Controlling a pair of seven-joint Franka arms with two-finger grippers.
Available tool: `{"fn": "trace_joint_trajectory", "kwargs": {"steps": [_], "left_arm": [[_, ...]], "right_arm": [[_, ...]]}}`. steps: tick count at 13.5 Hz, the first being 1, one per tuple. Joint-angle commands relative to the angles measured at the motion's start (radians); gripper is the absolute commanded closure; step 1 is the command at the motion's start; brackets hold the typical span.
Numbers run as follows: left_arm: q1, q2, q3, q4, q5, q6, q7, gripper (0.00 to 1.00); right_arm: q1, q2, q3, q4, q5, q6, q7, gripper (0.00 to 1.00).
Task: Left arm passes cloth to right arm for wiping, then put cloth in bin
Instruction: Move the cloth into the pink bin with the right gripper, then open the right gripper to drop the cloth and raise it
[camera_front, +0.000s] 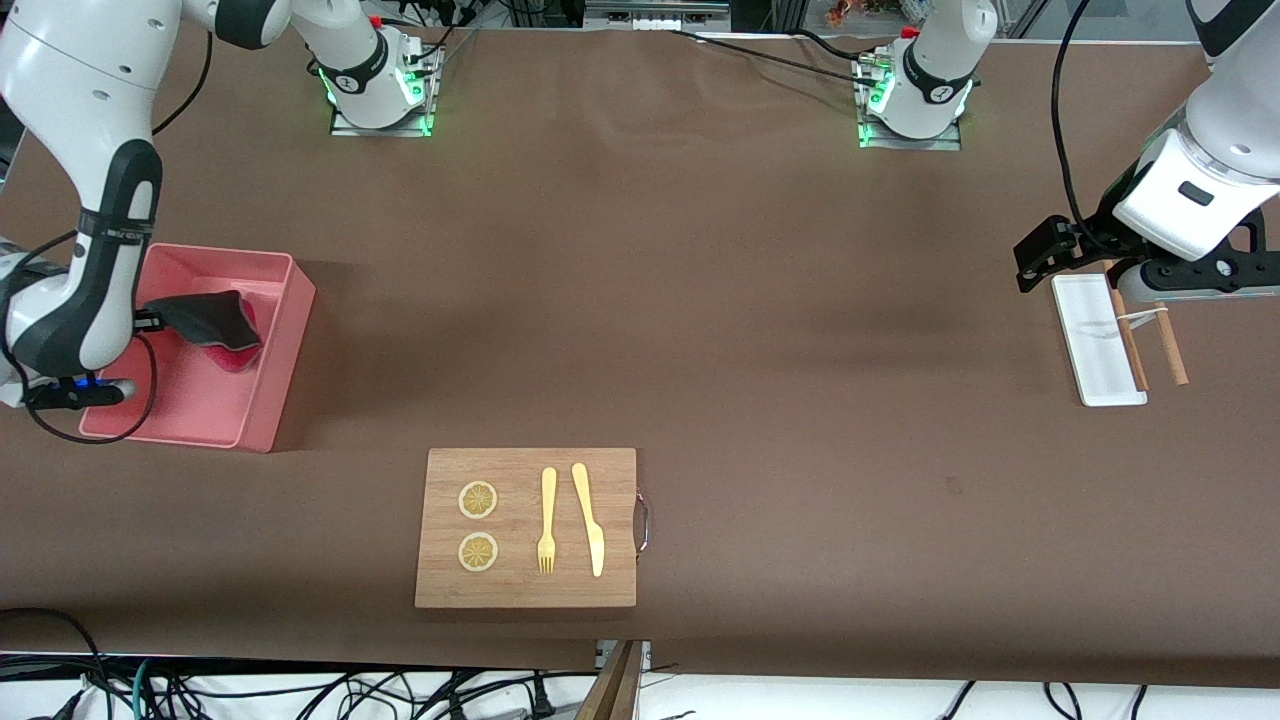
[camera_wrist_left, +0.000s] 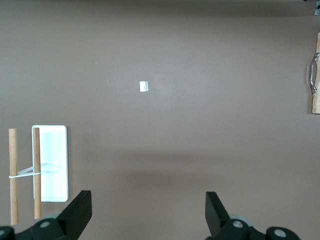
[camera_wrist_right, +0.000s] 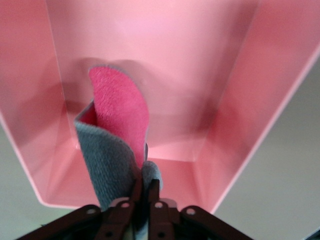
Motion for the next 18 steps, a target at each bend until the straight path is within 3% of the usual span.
{"fn": "trace_joint_trajectory", "kwargs": {"steps": [1,11,13,15,18], "left_arm": [[-0.004,0.014,-0.003,0.035,0.011,-0.022,-0.009,0.0],[-0.004,0.014,-0.003,0.035,0.011,-0.022,-0.008,0.0],[-0.004,0.014,-0.002,0.035,0.011,-0.022,-0.008,0.0],[-0.004,0.014,-0.002,0.035,0.011,-0.022,-0.008,0.0],[-0.003,0.014,0.0,0.035,0.012,-0.022,-0.008,0.0]], "right_arm": [[-0.001,-0.012,0.009,-0.008,0.02,0.013,0.024,0.0],[-0.003,-0.041,-0.003,0.165,0.048,-0.118,0.024,0.0],[-0.009,-0.127,0.028,0.167,0.037,-0.119,0.044,0.0],[-0.062,-0.223,0.142,0.167,-0.036,-0.132,0.168,0.0],[-0.234,-0.401,0.493,0.156,-0.243,-0.171,0.403,0.0]]}}
